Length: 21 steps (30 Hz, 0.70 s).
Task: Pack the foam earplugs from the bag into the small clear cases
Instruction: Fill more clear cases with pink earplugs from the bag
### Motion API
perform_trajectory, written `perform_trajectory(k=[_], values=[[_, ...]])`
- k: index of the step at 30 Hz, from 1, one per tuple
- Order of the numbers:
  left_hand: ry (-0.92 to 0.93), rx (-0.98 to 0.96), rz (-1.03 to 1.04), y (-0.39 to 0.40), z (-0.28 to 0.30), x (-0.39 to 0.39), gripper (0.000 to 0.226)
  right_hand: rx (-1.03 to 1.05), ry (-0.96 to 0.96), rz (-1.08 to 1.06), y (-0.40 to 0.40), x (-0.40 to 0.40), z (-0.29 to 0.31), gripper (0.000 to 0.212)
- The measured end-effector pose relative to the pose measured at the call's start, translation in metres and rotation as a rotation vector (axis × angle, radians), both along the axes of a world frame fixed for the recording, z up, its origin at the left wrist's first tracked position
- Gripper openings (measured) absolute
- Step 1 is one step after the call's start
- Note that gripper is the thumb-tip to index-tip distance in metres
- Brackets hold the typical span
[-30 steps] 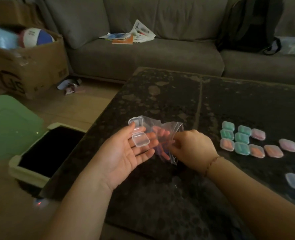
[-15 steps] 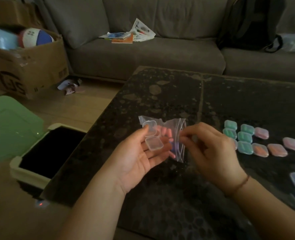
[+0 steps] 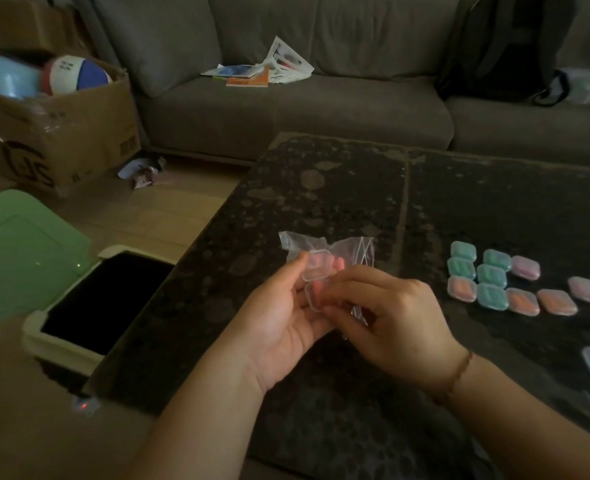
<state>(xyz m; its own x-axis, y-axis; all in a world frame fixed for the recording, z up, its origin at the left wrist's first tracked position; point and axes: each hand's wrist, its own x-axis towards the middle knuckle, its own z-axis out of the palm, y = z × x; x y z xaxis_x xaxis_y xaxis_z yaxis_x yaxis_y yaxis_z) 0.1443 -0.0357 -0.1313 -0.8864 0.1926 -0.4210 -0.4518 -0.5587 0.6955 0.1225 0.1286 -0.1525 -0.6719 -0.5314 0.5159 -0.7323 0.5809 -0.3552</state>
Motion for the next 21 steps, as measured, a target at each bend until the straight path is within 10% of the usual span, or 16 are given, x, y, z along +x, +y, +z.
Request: perform_trajectory(k=[6, 11, 21], values=[[-0.003, 0.056, 0.055, -0.002, 0.006, 0.000, 0.050, -0.348, -0.185, -0.304, 0.020, -0.002, 0.006, 0.017], [-0.011, -0.022, 0.128, -0.001, 0.010, 0.000, 0.032, 0.175, -0.454, -0.399, 0.030, -0.016, -0.011, 0.018], [0.001, -0.116, 0.132, 0.002, 0.004, -0.002, 0.022, 0.267, -0.561, -0.344, 0.013, -0.028, -0.014, 0.028]])
